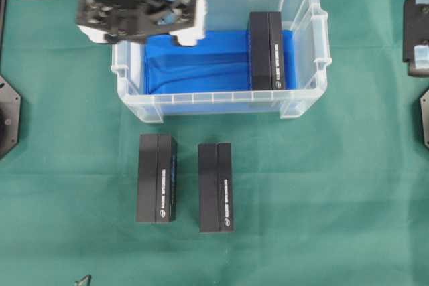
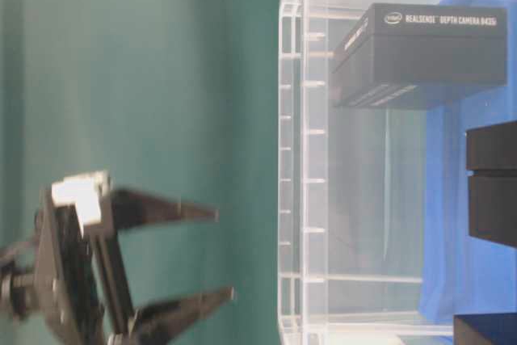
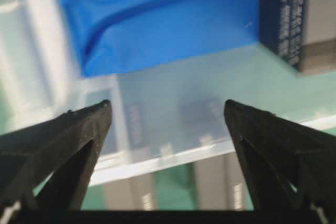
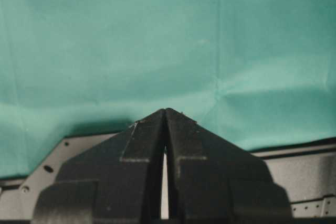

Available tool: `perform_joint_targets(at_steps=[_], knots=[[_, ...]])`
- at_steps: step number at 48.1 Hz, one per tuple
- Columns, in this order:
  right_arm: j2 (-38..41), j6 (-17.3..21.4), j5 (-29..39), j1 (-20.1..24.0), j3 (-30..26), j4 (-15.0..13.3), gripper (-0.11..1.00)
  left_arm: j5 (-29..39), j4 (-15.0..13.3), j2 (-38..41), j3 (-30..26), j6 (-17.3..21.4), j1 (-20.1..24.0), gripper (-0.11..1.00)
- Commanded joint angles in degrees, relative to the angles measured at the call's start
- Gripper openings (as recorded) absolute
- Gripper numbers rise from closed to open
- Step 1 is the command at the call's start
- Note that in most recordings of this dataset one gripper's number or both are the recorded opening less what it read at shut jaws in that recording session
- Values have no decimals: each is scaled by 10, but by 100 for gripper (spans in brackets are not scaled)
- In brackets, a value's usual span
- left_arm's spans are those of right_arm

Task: Take the box out of the case with the left arm.
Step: 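Swing the left gripper over the case toward the right black box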

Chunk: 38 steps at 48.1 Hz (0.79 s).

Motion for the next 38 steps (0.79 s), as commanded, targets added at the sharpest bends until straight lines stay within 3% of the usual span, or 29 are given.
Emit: perform_joint_targets(at_steps=[1,19,38], knots=[[1,-1,-4,1,-4,-2,0,0,2,18,-51,0,-7,89],[-1,-1,-5,1,-2,-2,0,1,15,123,-165,25,-11,89],[-4,0,-5,1,0,0,0,4,10,225,-287,43,-11,89]])
